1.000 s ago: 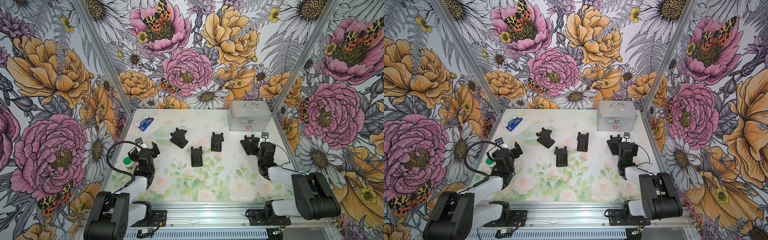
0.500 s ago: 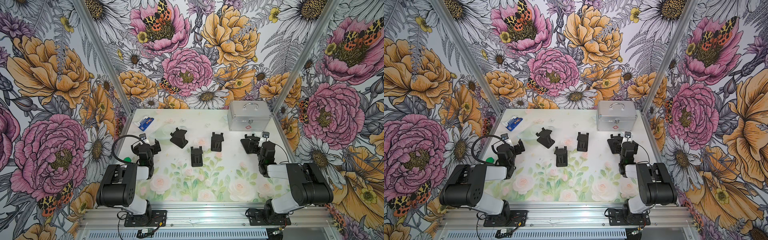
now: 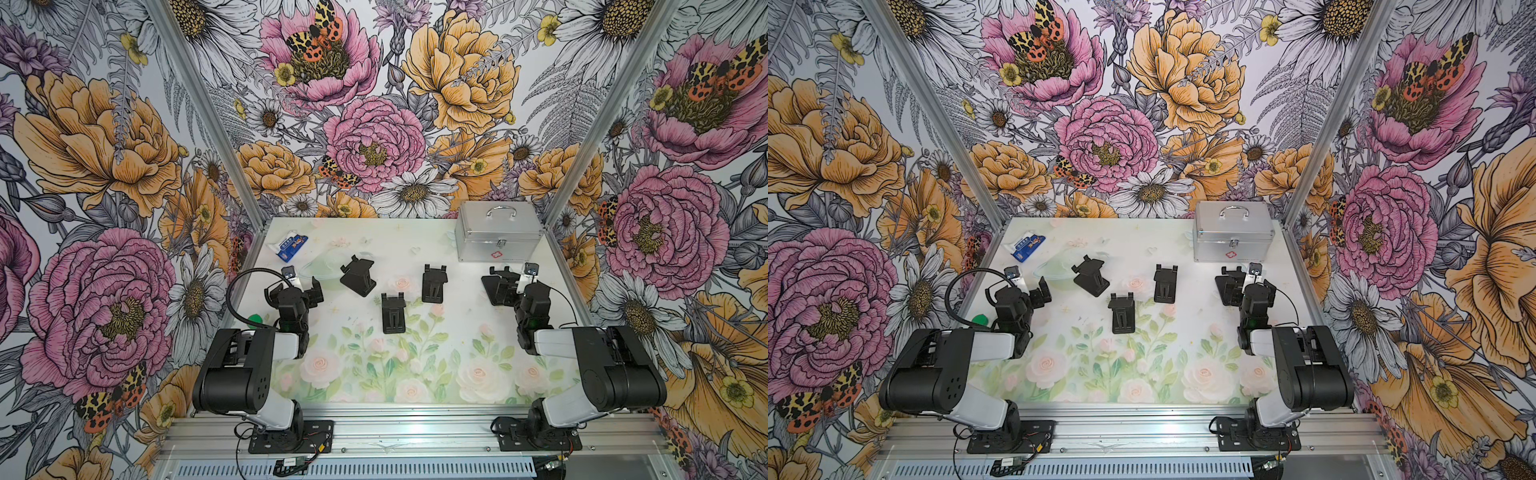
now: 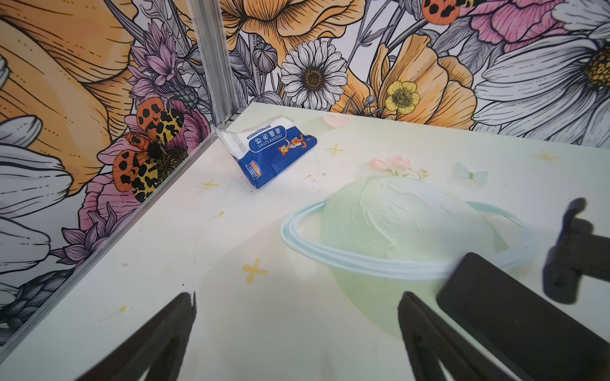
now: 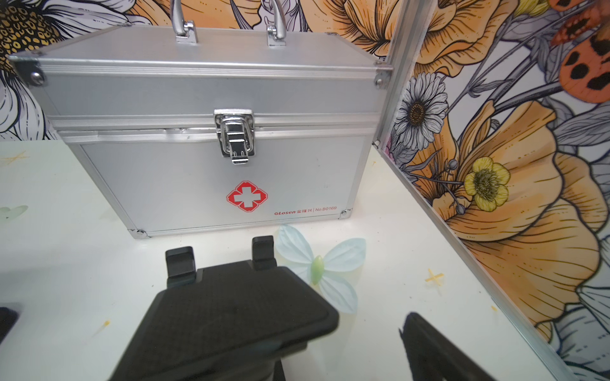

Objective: Open the phone stand
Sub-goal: Reset both arms

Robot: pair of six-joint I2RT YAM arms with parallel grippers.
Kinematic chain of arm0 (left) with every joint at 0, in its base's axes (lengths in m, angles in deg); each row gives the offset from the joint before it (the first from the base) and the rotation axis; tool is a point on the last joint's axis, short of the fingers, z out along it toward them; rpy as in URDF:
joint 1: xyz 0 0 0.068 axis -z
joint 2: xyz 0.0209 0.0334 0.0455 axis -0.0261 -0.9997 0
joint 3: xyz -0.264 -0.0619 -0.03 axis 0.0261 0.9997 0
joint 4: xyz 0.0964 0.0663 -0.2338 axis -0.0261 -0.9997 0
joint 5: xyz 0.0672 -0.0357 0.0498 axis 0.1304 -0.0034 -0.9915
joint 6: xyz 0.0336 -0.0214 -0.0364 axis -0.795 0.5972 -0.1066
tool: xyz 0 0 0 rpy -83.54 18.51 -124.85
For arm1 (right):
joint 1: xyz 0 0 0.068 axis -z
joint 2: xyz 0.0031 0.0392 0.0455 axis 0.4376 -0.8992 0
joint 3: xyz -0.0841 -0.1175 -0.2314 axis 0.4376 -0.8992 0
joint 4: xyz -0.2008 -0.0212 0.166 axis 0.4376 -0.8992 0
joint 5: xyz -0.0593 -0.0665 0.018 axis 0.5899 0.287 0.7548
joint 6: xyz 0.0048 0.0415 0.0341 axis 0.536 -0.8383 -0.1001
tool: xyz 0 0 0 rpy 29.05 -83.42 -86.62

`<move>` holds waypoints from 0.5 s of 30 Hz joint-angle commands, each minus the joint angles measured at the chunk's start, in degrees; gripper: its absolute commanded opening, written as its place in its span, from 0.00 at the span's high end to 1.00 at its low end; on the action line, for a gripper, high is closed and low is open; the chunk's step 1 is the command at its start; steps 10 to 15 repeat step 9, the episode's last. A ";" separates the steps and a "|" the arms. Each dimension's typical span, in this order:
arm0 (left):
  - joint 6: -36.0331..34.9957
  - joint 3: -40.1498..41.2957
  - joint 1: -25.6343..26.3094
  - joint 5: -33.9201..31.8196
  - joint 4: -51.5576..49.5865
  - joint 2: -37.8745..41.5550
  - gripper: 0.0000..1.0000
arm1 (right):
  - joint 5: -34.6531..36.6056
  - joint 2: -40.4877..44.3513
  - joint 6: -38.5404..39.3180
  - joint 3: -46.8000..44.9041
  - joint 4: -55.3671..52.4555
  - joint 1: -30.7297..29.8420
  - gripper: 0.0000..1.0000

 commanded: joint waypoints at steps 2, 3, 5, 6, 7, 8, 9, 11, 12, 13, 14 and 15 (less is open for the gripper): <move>-1.00 -0.63 0.35 0.49 2.70 -0.02 0.01 | -0.37 -0.58 -0.14 0.20 1.80 -0.21 0.01; -1.02 -0.63 0.33 0.49 2.70 0.01 0.01 | -0.43 -0.58 -0.14 0.20 1.82 -0.22 0.01; -0.99 -0.63 0.33 0.50 2.70 0.01 0.01 | -0.40 -0.45 -0.14 0.09 1.84 -0.19 0.01; -1.02 -0.63 0.32 0.48 2.77 0.01 0.01 | -0.40 -0.45 -0.15 0.08 1.86 -0.21 0.01; -1.00 -0.63 0.30 0.46 2.74 0.01 0.01 | -0.51 -0.46 -0.18 0.09 1.79 -0.14 0.01; -1.03 -0.59 0.32 0.50 2.79 0.05 0.01 | -0.66 -0.33 -0.23 0.02 1.87 -0.01 0.01; -1.06 -0.59 0.33 0.50 2.81 0.01 0.01 | -0.66 -0.30 -0.24 -0.15 2.00 0.02 0.01; -1.06 -0.59 0.33 0.50 2.81 0.01 0.01 | -0.66 -0.30 -0.24 -0.15 2.00 0.02 0.01; -1.06 -0.59 0.33 0.50 2.81 0.01 0.01 | -0.66 -0.30 -0.24 -0.15 2.00 0.02 0.01; -1.06 -0.59 0.33 0.50 2.81 0.01 0.01 | -0.66 -0.30 -0.24 -0.15 2.00 0.02 0.01; -1.06 -0.59 0.33 0.50 2.81 0.01 0.01 | -0.66 -0.30 -0.24 -0.15 2.00 0.02 0.01; -1.06 -0.59 0.33 0.50 2.81 0.01 0.01 | -0.66 -0.30 -0.24 -0.15 2.00 0.02 0.01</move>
